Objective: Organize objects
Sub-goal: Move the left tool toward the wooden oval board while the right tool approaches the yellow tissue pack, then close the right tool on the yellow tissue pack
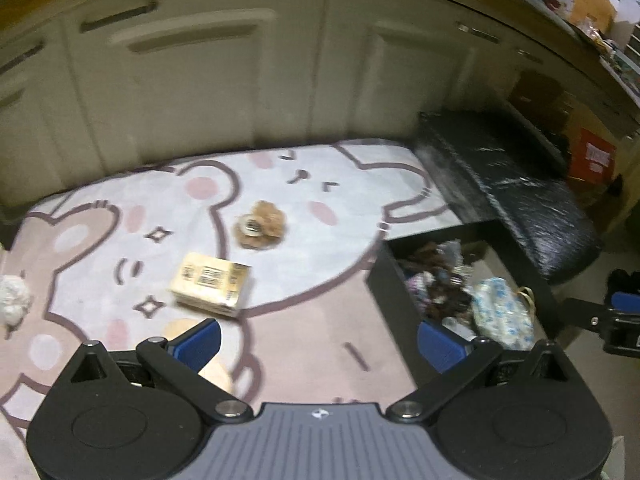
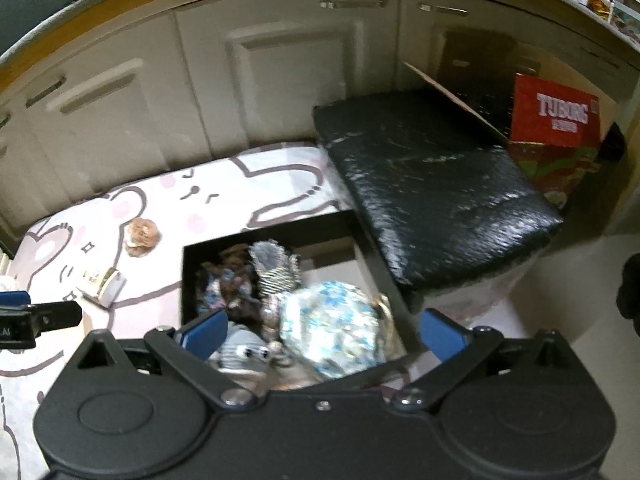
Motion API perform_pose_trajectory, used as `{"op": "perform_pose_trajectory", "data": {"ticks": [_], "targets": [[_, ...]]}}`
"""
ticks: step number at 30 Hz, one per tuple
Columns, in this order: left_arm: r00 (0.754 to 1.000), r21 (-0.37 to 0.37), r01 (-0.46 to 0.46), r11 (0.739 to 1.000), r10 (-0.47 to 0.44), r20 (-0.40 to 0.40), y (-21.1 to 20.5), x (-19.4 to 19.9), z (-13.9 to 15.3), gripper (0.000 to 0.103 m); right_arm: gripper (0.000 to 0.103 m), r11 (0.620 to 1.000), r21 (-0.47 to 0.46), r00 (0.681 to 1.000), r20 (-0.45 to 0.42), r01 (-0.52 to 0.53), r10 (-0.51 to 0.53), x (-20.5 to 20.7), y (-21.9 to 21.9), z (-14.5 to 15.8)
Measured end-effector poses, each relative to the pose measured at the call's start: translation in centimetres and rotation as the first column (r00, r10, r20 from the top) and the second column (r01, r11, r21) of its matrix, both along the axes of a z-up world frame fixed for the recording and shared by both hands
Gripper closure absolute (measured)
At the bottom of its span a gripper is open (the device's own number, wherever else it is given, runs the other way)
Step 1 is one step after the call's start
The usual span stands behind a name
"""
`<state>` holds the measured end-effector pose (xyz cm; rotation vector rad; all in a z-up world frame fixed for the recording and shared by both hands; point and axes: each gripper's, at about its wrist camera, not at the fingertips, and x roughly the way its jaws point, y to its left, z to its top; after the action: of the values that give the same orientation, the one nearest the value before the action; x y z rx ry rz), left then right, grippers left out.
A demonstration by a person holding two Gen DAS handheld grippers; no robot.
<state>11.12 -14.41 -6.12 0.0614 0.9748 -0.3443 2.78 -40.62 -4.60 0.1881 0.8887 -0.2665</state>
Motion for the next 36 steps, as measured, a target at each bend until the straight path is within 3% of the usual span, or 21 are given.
{"op": "perform_pose_trajectory", "data": {"ticks": [19,30,36], "targets": [[0.987,0.001,-0.161,0.987,0.161,0.025,9.9,1.2,0.0,0.0,0.0,0.997,0.032,0.997,0.038,-0.069,0.068,4.6,7.1,0.1],[0.99,0.006,-0.136,0.991,0.136,-0.03,11.2,1.5,-1.4,0.0,0.0,0.993,0.088,0.994,0.076,-0.079,0.073,7.2,10.7,0.7],[0.993,0.027,-0.101,0.995,0.102,-0.056,10.2,2.0,-2.9,0.0,0.0,0.992,0.062,0.994,0.018,-0.107,0.106,9.5,12.5,0.6]]}}
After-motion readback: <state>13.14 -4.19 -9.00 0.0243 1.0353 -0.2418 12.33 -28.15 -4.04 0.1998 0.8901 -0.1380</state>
